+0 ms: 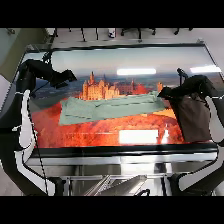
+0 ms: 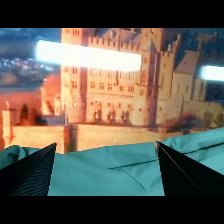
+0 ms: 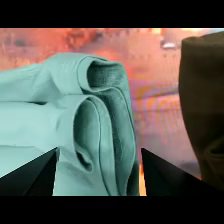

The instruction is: Fold the shirts.

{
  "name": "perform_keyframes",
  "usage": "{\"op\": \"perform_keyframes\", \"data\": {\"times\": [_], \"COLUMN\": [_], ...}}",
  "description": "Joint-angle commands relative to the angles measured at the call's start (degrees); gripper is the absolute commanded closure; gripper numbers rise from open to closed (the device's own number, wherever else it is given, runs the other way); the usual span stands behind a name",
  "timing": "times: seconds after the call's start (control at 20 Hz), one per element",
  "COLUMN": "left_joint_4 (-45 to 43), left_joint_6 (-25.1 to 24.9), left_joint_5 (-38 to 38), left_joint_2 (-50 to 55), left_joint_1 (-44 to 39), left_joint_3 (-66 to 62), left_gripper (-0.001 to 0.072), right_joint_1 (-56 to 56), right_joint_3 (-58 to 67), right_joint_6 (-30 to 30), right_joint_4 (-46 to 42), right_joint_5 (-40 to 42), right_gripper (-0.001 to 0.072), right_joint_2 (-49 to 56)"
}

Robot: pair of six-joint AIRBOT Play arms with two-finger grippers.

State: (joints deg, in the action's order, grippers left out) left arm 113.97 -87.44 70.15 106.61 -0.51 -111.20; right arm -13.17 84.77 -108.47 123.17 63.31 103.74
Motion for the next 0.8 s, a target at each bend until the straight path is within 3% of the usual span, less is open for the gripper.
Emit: {"op": "perform_keyframes", "data": {"times": [0.0,0.15,0.2,0.25,0.3,0.45,0.6,0.75], "left_joint_4": [0.3,4.6,6.5,7.5,7.6,7.6,7.5,7.2], "left_joint_6": [1.2,1.7,1.6,1.6,1.5,1.4,-0.8,-1.2], "left_joint_5": [2.9,3.5,3.3,3.3,3.5,3.4,2.3,-5.7], "left_joint_2": [0.0,-0.8,-1.4,-1.7,-1.7,-1.7,-1.6,-1.2], "left_joint_1": [-1.0,-2.0,-2.3,-2.5,-3.3,-5.4,-9.7,-16.4], "left_joint_3": [-5.0,-4.5,-3.5,-2.9,-2.8,-2.8,-2.6,3.2], "left_gripper": [-0.0001,0.0034,0.0238,0.0571,0.0694,0.0694,0.0694,0.0694], "right_joint_1": [-0.3,-0.2,-0.2,-0.2,-0.2,-0.2,0.3,0.7], "right_joint_3": [0.2,0.2,0.2,0.2,0.2,0.2,0.2,0.2], "right_joint_6": [0.4,0.4,0.3,-0.7,-1.3,-2.5,-2.6,-2.6], "right_joint_4": [2.1,3.1,3.2,3.2,3.3,4.2,5.7,6.1], "right_joint_5": [1.0,1.0,0.9,1.0,0.9,1.0,1.0,1.5], "right_gripper": [0.0121,0.0132,0.0174,0.0357,0.0426,0.0669,0.0694,0.0695], "right_joint_2": [3.2,5.3,5.7,5.9,6.0,6.1,5.8,2.4]}}
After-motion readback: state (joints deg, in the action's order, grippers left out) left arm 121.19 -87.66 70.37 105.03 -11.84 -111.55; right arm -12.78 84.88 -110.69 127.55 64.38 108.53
